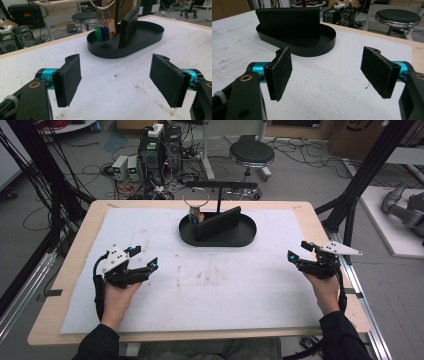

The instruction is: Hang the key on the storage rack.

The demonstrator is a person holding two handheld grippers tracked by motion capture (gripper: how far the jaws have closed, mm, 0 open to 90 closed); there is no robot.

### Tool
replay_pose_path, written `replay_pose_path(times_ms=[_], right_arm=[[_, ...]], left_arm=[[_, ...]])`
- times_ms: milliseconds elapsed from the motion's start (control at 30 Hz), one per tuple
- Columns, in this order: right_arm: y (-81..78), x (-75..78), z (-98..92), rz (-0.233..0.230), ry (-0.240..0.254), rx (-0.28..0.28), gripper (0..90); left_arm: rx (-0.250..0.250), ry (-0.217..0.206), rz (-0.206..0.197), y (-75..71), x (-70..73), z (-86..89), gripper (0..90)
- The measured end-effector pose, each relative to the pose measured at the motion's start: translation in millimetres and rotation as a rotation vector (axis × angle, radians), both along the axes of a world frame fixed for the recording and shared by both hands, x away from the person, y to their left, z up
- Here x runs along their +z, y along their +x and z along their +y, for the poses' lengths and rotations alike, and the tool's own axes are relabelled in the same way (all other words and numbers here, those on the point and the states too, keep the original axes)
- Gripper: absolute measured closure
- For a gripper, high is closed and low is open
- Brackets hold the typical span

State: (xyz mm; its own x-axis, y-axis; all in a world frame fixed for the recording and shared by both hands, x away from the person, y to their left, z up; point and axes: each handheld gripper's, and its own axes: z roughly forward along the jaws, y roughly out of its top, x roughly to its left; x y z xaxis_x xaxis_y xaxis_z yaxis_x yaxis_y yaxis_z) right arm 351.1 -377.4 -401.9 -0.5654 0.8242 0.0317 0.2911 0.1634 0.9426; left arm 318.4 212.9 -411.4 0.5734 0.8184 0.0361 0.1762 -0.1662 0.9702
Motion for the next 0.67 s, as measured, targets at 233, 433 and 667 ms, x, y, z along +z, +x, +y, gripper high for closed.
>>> replay_pose_path(times_ms=[233,433,667], right_arm=[[-0.4,-2.9,-4.5,0.005,-0.003,0.004,25.3],[-1.3,-3.6,-4.8,0.012,-0.008,0.006,25.3],[-2.6,-2.5,-4.9,-0.003,-0.004,-0.001,25.3]], left_arm=[[0.005,0.008,-0.007,2.0,1.7,-7.8,25.1],[-0.008,0.017,-0.002,5.2,1.6,-12.5,25.1],[-0.027,0.014,0.008,6.2,2.4,-12.5,25.1]])
